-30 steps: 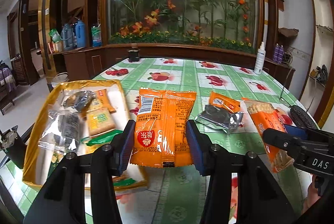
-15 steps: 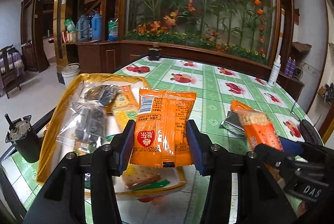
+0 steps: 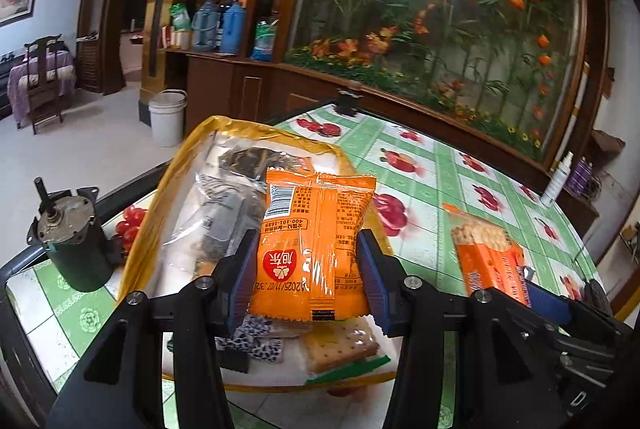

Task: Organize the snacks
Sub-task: 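Carry the orange bag in left tool and cracker pack in right tool to the tray, then lower and open left tool to release the orange bag while right tool releases the cracker pack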

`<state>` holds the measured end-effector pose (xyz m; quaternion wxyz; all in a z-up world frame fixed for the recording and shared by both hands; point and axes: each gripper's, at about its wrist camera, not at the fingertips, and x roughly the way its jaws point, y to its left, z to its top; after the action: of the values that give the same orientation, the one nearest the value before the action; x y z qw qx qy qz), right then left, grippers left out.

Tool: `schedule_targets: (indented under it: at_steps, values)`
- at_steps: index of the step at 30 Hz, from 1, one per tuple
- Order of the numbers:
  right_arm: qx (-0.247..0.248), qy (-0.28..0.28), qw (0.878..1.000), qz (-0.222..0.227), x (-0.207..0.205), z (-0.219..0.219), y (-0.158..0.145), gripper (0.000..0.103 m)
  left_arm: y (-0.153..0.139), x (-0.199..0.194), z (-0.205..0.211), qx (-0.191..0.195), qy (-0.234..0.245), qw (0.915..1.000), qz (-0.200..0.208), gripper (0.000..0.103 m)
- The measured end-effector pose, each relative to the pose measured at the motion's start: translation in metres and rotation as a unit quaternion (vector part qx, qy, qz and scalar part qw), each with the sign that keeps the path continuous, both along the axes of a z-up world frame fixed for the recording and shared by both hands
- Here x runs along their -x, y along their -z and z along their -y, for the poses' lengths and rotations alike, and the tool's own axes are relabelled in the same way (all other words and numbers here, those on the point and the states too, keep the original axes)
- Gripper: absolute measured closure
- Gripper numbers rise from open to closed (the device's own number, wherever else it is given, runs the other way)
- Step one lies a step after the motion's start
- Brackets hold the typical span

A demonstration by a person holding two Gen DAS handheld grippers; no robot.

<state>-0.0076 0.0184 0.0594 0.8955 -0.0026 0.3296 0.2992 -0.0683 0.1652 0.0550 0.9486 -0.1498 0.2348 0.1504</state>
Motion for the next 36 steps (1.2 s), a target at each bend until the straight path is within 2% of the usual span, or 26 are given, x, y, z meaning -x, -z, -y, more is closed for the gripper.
schedule_targets:
  at_steps: [7,16,25,36]
  values:
    - [-0.012,-0.018,1.000,-0.010,-0.011,-0.031,-0.003,0.048,0.007,0.003,-0.017,0.022,-0.040,0.9989,-0.006,0.055]
    - [-0.034,-0.019,0.999,-0.030,-0.047,-0.055,-0.012,0.048,0.009,0.003,-0.020,0.012,-0.058,0.9981,-0.015,0.055]
    - [-0.025,-0.060,0.995,-0.069,-0.081,-0.108,0.001,0.048,0.014,-0.001,-0.026,0.024,-0.066,0.9970,-0.032,0.055]
    - [-0.011,-0.079,0.992,-0.097,-0.090,-0.128,0.019,0.047,0.019,-0.008,-0.030,0.030,-0.080,0.9947,-0.057,0.055]
